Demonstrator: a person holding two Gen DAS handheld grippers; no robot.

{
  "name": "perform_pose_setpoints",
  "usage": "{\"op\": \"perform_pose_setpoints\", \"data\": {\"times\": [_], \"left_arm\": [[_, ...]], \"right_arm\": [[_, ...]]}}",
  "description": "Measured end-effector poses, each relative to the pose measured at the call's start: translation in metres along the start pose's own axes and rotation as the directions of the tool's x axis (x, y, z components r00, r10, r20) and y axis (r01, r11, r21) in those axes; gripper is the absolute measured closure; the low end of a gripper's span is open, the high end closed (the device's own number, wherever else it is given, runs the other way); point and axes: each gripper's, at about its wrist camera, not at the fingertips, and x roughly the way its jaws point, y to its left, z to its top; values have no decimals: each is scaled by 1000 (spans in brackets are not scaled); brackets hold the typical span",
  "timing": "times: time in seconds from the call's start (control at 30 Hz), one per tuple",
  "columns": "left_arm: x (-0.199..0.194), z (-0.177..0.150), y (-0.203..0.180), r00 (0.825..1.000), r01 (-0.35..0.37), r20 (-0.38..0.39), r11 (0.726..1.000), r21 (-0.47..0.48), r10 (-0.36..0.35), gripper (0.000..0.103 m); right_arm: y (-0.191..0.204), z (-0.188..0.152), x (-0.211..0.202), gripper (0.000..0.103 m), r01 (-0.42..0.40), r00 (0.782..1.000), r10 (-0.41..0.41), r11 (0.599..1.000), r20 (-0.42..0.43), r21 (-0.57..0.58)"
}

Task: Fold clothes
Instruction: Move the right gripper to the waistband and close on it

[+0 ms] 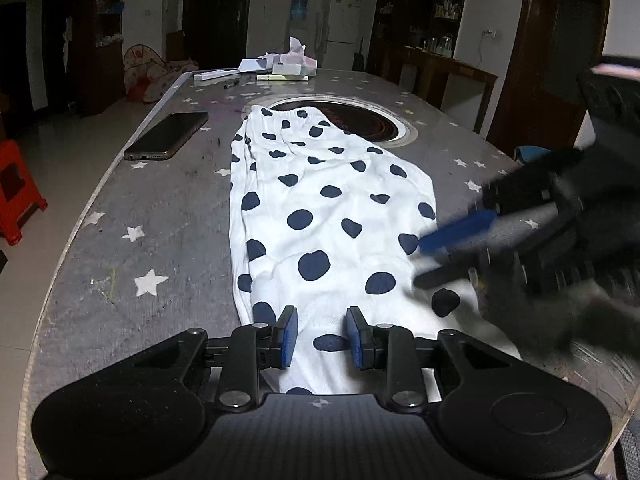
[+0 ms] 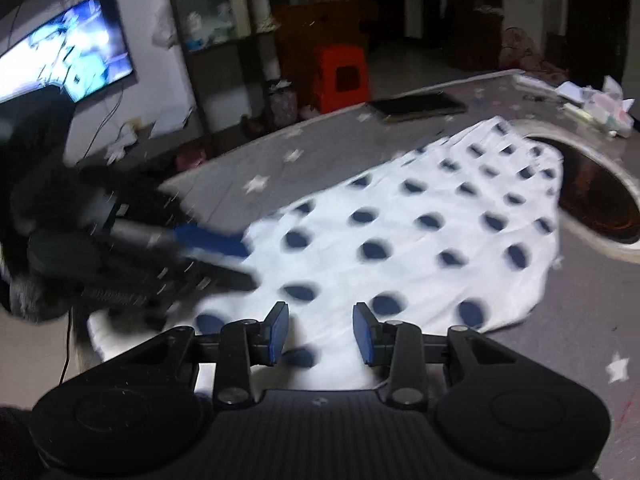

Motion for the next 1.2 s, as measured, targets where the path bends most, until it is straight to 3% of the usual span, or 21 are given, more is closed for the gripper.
{"op": "perform_pose_setpoints", "data": {"times": [0.23, 0.4, 0.6, 0.87, 1.1, 1.2], "left_arm": [[-4, 13, -3, 999, 23, 29, 1000, 3, -23, 73], [10, 9, -2, 999, 30, -17, 999, 12, -30, 72], [10, 6, 1, 999, 45, -14, 999, -8, -45, 68], [10, 5, 5, 998, 61, -4, 997, -44, -61, 67], [9, 3, 10, 997, 80, 6, 994, -71, -80, 67], [9, 2, 11, 996, 88, 10, 993, -78, -88, 67]], "right_arm": [[-66, 21, 14, 67, 136, 990, -142, 979, 26, 153], [-105, 26, 39, 67, 193, 981, -188, 959, -44, 208], [-104, 55, 45, 68, 157, 987, -157, 970, -11, 184], [-92, 114, 103, 74, 101, 994, -107, 971, 16, 218], [-97, 136, 148, 77, 178, 984, -180, 946, -18, 271], [-100, 139, 160, 86, 207, 978, -207, 936, -30, 286]]}}
